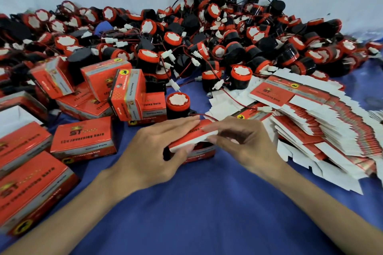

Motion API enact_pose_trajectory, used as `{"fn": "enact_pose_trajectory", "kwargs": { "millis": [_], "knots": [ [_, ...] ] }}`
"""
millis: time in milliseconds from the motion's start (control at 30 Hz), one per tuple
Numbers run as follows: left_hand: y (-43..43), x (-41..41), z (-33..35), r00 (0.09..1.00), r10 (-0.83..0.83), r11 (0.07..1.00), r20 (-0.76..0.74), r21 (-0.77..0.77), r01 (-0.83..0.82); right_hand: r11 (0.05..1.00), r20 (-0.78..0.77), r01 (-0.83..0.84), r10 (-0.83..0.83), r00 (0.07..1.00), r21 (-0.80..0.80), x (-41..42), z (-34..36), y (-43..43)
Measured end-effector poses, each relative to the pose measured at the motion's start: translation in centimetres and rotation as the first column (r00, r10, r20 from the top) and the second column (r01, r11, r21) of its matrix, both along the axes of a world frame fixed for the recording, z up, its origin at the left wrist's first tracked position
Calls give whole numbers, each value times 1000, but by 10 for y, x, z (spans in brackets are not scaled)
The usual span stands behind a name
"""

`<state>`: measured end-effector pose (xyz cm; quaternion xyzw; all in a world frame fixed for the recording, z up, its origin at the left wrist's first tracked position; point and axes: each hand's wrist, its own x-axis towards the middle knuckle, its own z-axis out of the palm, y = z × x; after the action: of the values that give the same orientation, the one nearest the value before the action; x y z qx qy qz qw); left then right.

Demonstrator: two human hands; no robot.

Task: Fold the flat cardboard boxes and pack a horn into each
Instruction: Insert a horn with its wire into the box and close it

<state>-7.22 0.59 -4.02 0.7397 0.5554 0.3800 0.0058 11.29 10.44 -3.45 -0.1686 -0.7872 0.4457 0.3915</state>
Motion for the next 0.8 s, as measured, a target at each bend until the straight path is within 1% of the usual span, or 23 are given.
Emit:
{"fn": "enact_pose_trajectory", "kwargs": {
  "millis": [67, 100, 133, 200, 233, 267, 300, 400, 467, 600, 700, 733, 800],
  "knots": [
    [2, -1, -1, 999, -37, 999, -24, 33, 38, 998, 16, 38, -39, 999, 41, 0, 1, 0],
    [3, -2, -1, 998, -54, 998, -33, 42, 56, 991, 35, 78, -82, 996, 112, 0, 2, 0],
    [4, -3, -1, 996, -69, 996, -47, 51, 71, 967, 56, 124, -140, 989, 222, 0, 4, 0],
    [4, -7, -1, 992, -90, 994, -84, 61, 95, 877, 83, 174, -235, 968, 447, 1, 9, 0],
    [4, -8, -1, 990, -97, 992, -104, 66, 104, 834, 87, 179, -261, 961, 521, 2, 11, 0],
    [5, -9, -1, 987, -100, 991, -126, 72, 110, 808, 87, 176, -269, 959, 562, 2, 12, 1],
    [5, -9, -1, 984, -100, 991, -148, 74, 112, 807, 88, 162, -255, 963, 567, 3, 11, 1],
    [3, -9, -1, 971, -90, 991, -223, 75, 109, 865, 122, 47, -124, 985, 500, 7, 8, 5],
    [3, -9, -1, 960, -73, 992, -271, 79, 98, 870, 142, -5, -75, 987, 492, 8, 4, 7],
    [1, -8, 1, 941, -47, 995, -334, 69, 75, 806, 139, -18, -80, 987, 591, 8, -3, 10],
    [-3, -5, -3, 920, -59, 998, -388, -34, 49, 751, 93, 21, -109, 990, 660, 8, -7, 13],
    [-4, -4, -4, 918, -60, 998, -392, -55, 42, 736, 81, 32, -117, 990, 677, 7, -7, 13],
    [-4, -2, -2, 924, -45, 999, -379, -38, 33, 705, 69, 46, -133, 989, 708, 6, -8, 12]
  ]
}}
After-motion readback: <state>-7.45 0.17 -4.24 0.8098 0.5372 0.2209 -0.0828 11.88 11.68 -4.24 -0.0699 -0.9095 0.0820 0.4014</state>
